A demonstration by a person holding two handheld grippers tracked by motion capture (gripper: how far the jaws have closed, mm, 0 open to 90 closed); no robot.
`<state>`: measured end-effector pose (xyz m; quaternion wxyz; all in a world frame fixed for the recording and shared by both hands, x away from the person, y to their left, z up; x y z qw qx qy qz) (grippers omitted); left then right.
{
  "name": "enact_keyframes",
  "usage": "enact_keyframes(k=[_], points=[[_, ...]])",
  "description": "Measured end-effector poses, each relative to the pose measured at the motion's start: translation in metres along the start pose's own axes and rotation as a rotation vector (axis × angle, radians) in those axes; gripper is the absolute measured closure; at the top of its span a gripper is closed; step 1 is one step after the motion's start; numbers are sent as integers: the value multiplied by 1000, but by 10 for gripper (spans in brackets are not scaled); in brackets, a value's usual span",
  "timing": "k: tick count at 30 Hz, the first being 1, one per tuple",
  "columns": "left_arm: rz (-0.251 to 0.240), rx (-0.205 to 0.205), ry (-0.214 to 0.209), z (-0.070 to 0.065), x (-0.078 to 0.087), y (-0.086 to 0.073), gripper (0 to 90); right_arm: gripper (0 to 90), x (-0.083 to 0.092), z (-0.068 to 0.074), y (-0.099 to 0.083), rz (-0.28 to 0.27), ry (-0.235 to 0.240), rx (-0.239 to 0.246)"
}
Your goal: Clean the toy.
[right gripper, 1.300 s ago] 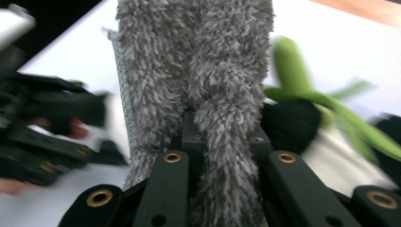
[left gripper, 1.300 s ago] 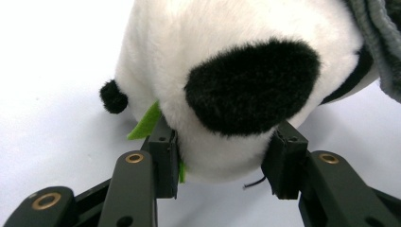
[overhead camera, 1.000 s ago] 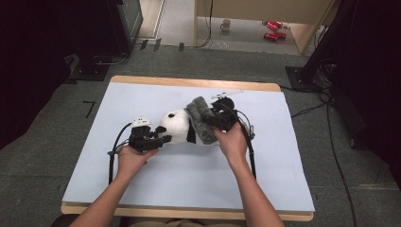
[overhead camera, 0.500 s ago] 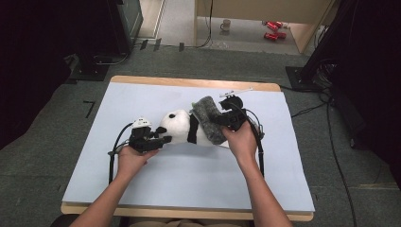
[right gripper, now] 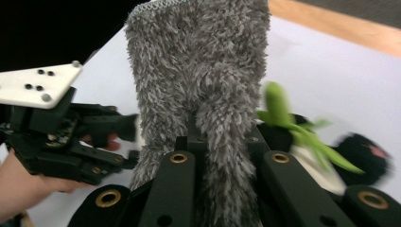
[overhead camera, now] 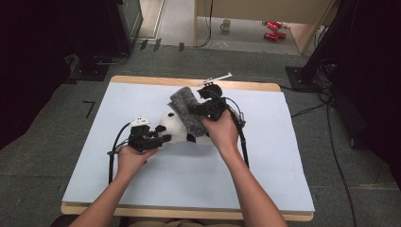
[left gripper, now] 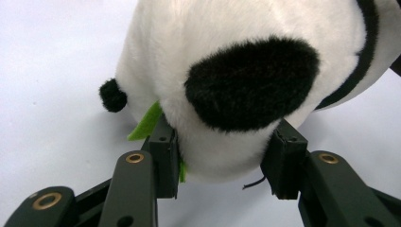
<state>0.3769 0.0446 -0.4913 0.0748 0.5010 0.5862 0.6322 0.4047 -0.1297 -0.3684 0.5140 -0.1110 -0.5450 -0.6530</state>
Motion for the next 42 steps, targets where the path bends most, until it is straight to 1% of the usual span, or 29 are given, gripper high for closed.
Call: enact_keyframes(k=[3,5,8,9,10,11,12,13,15,16,18,19,22,24,25,26,28,30,31,34,37,42], points=[[-14,1,3,-2,1,1,548,807,-17,13,3,23,9,10],[-21,-5,9,-4,2,1,548,806,-26,21,6,23,17,14],[-30,-6,15,-6,3,1,549,807,-39,32,6,37,55,7],[-36,-1,9,-7,4,1,549,807,-42,34,5,44,58,7],[-41,14,-1,-7,5,2,550,807,-47,37,2,58,56,15],[-41,39,-7,-7,6,2,550,807,-51,38,-1,75,51,21],[-36,44,-9,-7,6,1,551,806,-56,37,-6,77,47,28],[-27,50,-13,-6,5,-1,551,805,-58,35,-7,68,47,38],[-23,57,-12,-5,3,-2,553,802,-60,29,-12,55,52,27],[-21,55,-13,-6,2,-3,553,802,-59,25,-15,45,59,14],[-14,43,-9,-6,2,-5,553,803,-56,17,-19,31,62,4],[-11,44,-9,-6,2,-6,553,802,-54,15,-21,28,60,2],[-8,55,-15,-3,2,-7,553,802,-45,7,-25,19,15,28],[-6,67,-17,-1,2,-7,554,803,-39,-3,-27,19,-33,40],[-8,67,-22,-1,2,-7,553,803,-36,-9,-29,24,-62,42],[-9,61,-22,-1,2,-7,554,803,-33,-16,-31,24,-55,30],[-11,52,-25,-1,1,-7,555,803,-27,-23,-33,21,-44,11],[-8,62,-39,2,1,-8,556,801,-22,-28,-35,9,-56,21],[-5,62,-43,3,1,-9,556,801,-19,-31,-35,0,-61,17],[-5,61,-50,4,1,-8,556,803,-9,-44,-37,-23,-81,-6],[-5,48,-51,4,0,-7,556,806,-1,-54,-40,-23,-81,-28],[2,50,-56,3,0,-9,556,809,9,-58,-42,-24,-104,-15]])
Point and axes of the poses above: each handheld gripper's, and its own axes: x roughly backward along the jaws, y roughly out of its top, z roughly to its left, the point moved 6 cm from there along -x, roughly forward along the jaws, and after that the axes turned 10 degrees about -x, right-handed, at the moved point
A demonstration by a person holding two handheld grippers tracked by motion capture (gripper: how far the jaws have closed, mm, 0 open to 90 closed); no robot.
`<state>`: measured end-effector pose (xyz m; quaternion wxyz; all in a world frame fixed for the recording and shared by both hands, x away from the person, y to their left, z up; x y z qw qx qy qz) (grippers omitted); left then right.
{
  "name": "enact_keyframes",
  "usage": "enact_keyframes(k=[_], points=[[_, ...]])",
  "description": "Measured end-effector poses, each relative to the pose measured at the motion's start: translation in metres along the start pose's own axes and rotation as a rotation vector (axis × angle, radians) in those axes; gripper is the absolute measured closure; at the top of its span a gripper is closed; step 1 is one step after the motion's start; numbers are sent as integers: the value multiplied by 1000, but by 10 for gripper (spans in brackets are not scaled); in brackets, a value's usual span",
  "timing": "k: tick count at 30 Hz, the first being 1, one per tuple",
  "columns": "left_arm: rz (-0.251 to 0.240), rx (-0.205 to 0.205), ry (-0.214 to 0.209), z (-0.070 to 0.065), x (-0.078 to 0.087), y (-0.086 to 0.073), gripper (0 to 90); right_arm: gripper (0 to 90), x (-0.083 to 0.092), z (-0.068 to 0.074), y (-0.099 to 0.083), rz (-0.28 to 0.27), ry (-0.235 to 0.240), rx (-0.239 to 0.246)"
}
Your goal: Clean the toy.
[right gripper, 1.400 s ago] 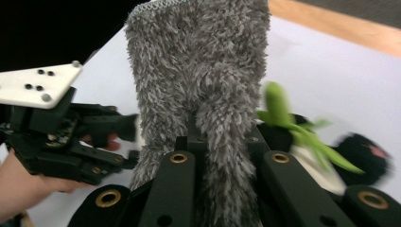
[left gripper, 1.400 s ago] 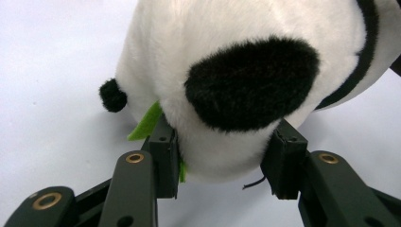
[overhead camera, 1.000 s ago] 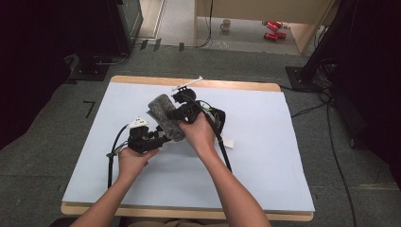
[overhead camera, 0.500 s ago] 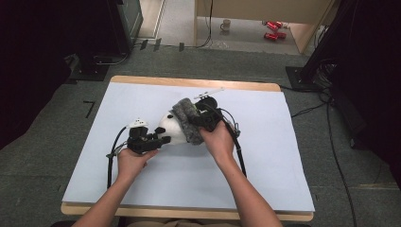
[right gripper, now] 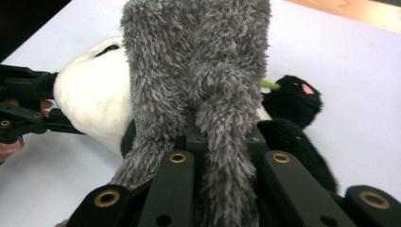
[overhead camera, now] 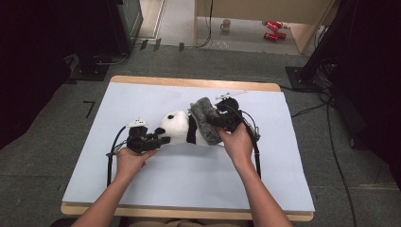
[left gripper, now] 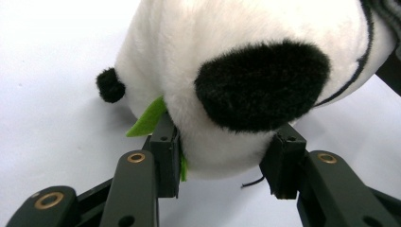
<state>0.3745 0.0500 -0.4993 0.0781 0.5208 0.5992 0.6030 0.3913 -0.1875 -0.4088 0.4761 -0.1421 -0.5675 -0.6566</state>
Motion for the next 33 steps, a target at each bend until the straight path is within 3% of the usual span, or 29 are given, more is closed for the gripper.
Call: enact_keyframes(k=[5,16,20,24,26,29,31,33], points=[[0,4,-1,1,0,2,555,811,11,-4,1,-27,-25,18],[-21,-19,-7,0,-1,3,549,809,31,-26,2,-63,-53,-33],[-27,-7,-8,1,-1,2,552,809,46,-35,5,-110,-147,-26],[-37,-10,-18,-3,-1,3,585,808,60,-29,9,-151,-90,-46],[-36,-37,-32,-10,-1,4,611,806,63,-21,9,-160,-45,-48],[-41,-41,-65,-18,2,5,643,803,61,-5,8,-157,22,-39],[-38,-29,-89,-21,4,5,657,802,56,7,6,-146,67,-32],[-40,11,-118,-22,7,4,662,802,51,19,3,-136,92,-25]])
Point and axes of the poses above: each handheld gripper's, and its own axes: x roughly backward along the jaws, y roughly out of its top, z roughly to its left, the point moved 6 cm from there along -x, roughly forward along the jaws, and after that the axes turned 10 degrees about -x, right-handed, at the moved point
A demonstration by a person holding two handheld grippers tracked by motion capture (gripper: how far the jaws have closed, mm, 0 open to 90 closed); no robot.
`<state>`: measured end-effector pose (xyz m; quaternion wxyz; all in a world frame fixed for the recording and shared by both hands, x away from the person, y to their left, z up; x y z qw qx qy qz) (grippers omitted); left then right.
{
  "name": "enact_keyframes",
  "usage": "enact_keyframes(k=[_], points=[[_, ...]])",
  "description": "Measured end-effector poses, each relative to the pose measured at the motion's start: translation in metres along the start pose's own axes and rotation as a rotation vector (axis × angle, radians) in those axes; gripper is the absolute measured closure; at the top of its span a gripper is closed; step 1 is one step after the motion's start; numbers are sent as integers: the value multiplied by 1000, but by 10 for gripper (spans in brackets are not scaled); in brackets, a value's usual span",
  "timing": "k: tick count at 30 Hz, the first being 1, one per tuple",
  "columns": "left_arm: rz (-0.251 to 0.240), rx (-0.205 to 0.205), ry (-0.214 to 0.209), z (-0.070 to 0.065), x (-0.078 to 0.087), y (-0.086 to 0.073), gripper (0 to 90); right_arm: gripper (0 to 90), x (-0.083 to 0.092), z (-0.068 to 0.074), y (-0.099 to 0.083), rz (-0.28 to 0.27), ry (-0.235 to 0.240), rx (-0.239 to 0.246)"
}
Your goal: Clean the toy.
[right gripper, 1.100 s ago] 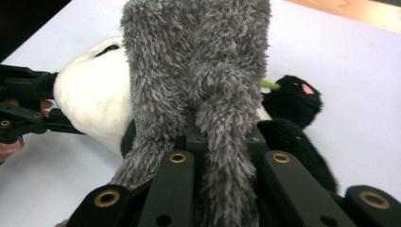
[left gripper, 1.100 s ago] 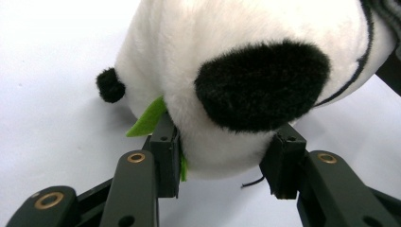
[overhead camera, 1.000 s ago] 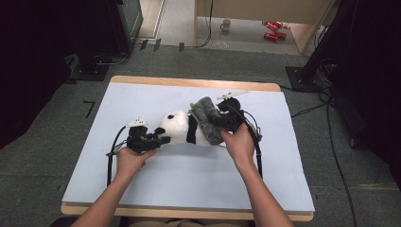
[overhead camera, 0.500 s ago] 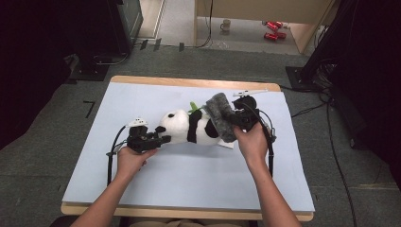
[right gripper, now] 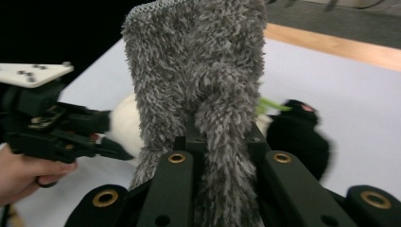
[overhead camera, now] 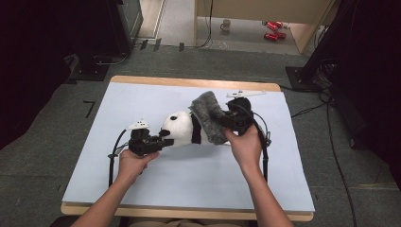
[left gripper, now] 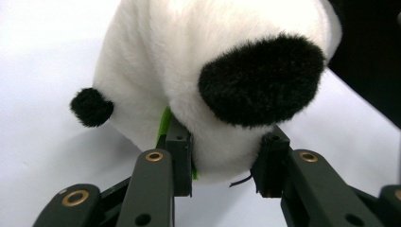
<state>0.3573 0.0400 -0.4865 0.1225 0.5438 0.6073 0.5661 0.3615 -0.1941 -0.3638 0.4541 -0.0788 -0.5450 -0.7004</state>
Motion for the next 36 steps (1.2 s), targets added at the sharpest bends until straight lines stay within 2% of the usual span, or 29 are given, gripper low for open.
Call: enact_keyframes(k=[1,4,6,9,10,13,16,17,19,23,27,29,30,36], points=[[0,16,-10,-1,1,-1,665,802,-4,6,-3,10,22,2],[16,26,-33,-9,5,-2,666,802,-10,19,-10,32,54,14],[30,18,-32,-17,9,-4,664,802,-12,26,-18,50,66,28],[37,46,-21,-22,11,-6,660,801,-13,29,-30,66,78,34],[36,59,-18,-22,11,-7,657,801,-13,29,-33,68,79,31],[35,61,-13,-17,10,-7,634,801,-15,27,-46,90,83,16],[36,43,1,-15,8,-7,614,801,-27,16,-58,124,51,9],[38,32,8,-14,7,-8,605,801,-29,14,-60,126,53,-5],[36,32,12,-13,7,-8,562,801,-33,9,-60,112,69,-20],[35,29,15,-11,8,-5,431,799,-37,8,-56,102,53,3],[35,-17,31,-7,11,-3,376,799,-40,7,-50,97,29,20],[30,-52,39,-6,14,-2,361,796,-43,6,-46,93,27,20],[15,-75,40,-5,16,-1,360,795,-43,6,-45,91,25,16],[-44,-136,15,2,25,4,314,783,-51,4,-33,103,27,24]])
Point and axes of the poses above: each handheld gripper's, and its own axes: x roughly backward along the jaws, y roughly out of its top, z roughly to its left, the point moved 6 cm from there along -x, roughly forward along the jaws, and after that the axes turned 10 degrees about -x, right-handed, at the moved point
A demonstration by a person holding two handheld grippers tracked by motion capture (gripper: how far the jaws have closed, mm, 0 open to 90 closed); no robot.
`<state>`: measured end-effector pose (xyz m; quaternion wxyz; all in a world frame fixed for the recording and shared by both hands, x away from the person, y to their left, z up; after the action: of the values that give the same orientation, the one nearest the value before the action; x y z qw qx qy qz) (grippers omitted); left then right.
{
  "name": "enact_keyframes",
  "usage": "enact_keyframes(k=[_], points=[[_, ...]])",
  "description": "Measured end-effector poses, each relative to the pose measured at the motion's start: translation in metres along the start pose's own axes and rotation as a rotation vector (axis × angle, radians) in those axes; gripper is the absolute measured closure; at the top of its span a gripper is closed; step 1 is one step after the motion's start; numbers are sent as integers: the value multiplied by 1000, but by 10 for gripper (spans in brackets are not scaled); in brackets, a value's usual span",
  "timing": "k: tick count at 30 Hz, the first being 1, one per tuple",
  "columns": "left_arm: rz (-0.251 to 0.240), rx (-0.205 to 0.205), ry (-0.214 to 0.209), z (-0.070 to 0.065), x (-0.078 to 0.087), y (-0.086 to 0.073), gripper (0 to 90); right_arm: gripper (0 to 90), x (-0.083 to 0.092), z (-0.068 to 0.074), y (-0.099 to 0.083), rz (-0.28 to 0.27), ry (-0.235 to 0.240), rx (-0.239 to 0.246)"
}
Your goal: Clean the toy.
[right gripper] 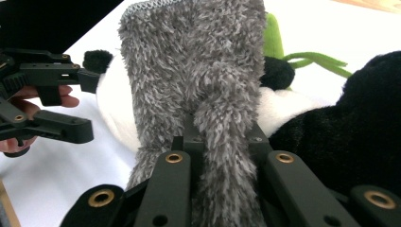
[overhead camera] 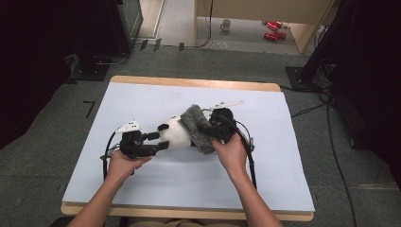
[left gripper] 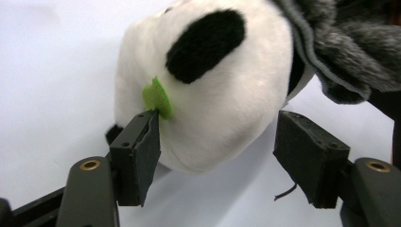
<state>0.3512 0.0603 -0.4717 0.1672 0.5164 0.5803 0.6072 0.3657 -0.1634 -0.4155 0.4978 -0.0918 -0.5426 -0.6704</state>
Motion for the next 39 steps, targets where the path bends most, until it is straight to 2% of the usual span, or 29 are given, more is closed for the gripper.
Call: enact_keyframes(k=[5,11,13,15,17,18,20,24,26,28,31,33,35,37,39], points=[[-5,-33,7,7,-1,-1,303,781,-6,-3,13,6,-11,0],[-16,-28,18,15,-8,0,303,779,-14,-6,26,9,-21,-3],[-1,-31,28,19,-12,-1,299,779,-15,-8,29,10,-23,-6],[15,-13,34,25,-18,-3,295,779,-17,-9,31,10,-21,-9],[20,10,21,27,-23,-3,295,778,-18,-10,33,9,-19,-8],[7,16,20,28,-25,-2,293,778,-19,-10,34,12,-19,-9],[-4,4,8,29,-28,1,285,778,-19,-11,36,13,-25,-6],[10,-68,11,29,-40,2,217,779,-22,-10,41,17,-38,0],[11,-67,24,30,-43,1,202,781,-24,-9,42,19,-50,18],[11,-65,31,31,-43,1,227,782,-24,-8,42,24,-48,18],[20,-77,55,29,-42,1,314,780,-25,-10,43,22,-29,9],[19,-53,62,29,-42,2,388,781,-26,-10,44,16,0,-21],[23,-2,67,29,-40,4,475,791,-23,-10,49,2,43,-66],[20,14,64,28,-39,6,528,794,-20,-7,54,-13,72,-94],[23,12,67,26,-39,6,555,794,-18,3,58,-22,88,-91]])
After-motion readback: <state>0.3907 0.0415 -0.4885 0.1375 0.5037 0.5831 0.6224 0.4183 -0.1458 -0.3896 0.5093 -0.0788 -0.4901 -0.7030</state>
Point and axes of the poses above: each handheld gripper's, and its own axes: x roughly backward along the jaws, y roughly out of its top, z roughly to its left, the point moved 6 cm from there along -x, roughly forward along the jaws, and after that the axes turned 10 degrees about -x, right-handed, at the moved point
